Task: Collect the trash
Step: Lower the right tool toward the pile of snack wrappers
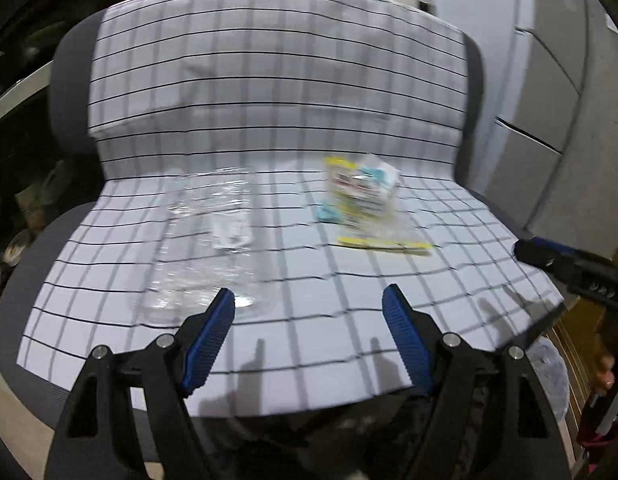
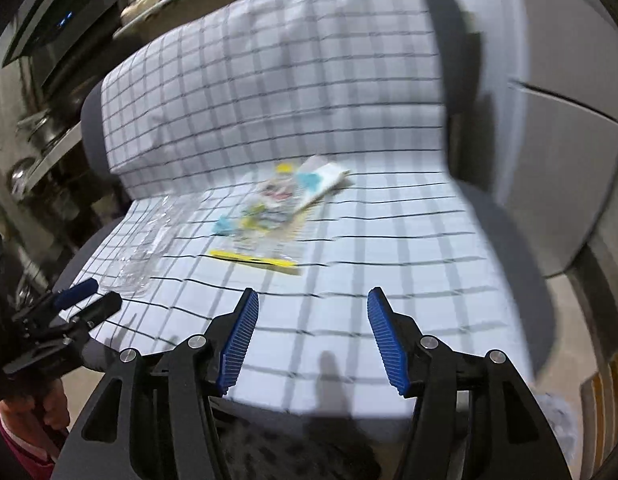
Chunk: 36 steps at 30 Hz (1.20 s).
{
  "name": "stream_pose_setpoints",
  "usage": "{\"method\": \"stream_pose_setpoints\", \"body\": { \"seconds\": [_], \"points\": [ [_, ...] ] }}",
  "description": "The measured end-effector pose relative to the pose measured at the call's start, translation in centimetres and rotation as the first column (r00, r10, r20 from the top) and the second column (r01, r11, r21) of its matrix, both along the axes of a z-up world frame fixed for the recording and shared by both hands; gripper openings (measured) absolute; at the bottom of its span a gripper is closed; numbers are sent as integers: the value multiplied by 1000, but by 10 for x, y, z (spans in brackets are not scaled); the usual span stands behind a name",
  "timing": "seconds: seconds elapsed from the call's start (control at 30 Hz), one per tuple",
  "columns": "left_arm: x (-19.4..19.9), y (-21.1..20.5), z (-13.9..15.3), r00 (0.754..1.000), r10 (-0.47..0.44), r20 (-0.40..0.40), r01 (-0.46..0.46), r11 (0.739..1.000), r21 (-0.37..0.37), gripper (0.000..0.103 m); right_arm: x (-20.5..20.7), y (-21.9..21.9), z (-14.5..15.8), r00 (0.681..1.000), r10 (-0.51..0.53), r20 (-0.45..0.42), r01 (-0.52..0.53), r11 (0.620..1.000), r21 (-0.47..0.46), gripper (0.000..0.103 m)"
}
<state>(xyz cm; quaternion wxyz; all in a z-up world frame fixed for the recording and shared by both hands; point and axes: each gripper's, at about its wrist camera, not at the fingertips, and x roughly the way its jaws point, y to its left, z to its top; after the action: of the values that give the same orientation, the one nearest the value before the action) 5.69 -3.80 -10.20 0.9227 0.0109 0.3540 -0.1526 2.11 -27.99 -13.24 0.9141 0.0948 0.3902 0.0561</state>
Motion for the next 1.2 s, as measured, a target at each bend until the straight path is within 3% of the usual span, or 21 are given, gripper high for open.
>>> {"method": "stream_pose_setpoints", "body": {
  "seconds": [0.2, 0.37, 0.57, 0.63, 0.67, 0.7, 0.97, 1.2],
  "points": [
    [15, 11, -8, 999, 34, -13, -33, 999, 15, 74, 51, 26, -28, 996, 67, -60, -66, 998, 21, 47],
    [23, 15, -17, 999, 33, -32, -33, 999, 12, 74, 87, 21, -51, 991, 23, -134, -14, 997, 69, 54],
    [28, 16, -21, 999, 31, -36, -31, 999, 9, 74, 110, 31, -67, 987, -1, -163, 1, 1000, -1, 55],
    [28, 17, -22, 999, 34, -40, -33, 999, 7, 74, 109, 34, -65, 989, -4, -150, 1, 1000, -20, 40],
    [27, 17, -23, 999, 34, -40, -34, 999, 7, 74, 107, 32, -64, 989, 2, -150, -2, 1000, -3, 22],
    [27, 18, -23, 999, 35, -41, -35, 999, 9, 74, 105, 30, -64, 989, 4, -146, -3, 1000, 13, 20],
    [23, 16, -19, 999, 24, -35, -23, 1000, 13, 74, 63, 9, -31, 997, 25, -79, -22, 999, 40, 14],
    [10, 3, -12, 1000, 6, -19, -6, 1000, 17, 74, 11, -23, -15, 992, 41, -117, -32, 997, 74, 14]
  ]
}}
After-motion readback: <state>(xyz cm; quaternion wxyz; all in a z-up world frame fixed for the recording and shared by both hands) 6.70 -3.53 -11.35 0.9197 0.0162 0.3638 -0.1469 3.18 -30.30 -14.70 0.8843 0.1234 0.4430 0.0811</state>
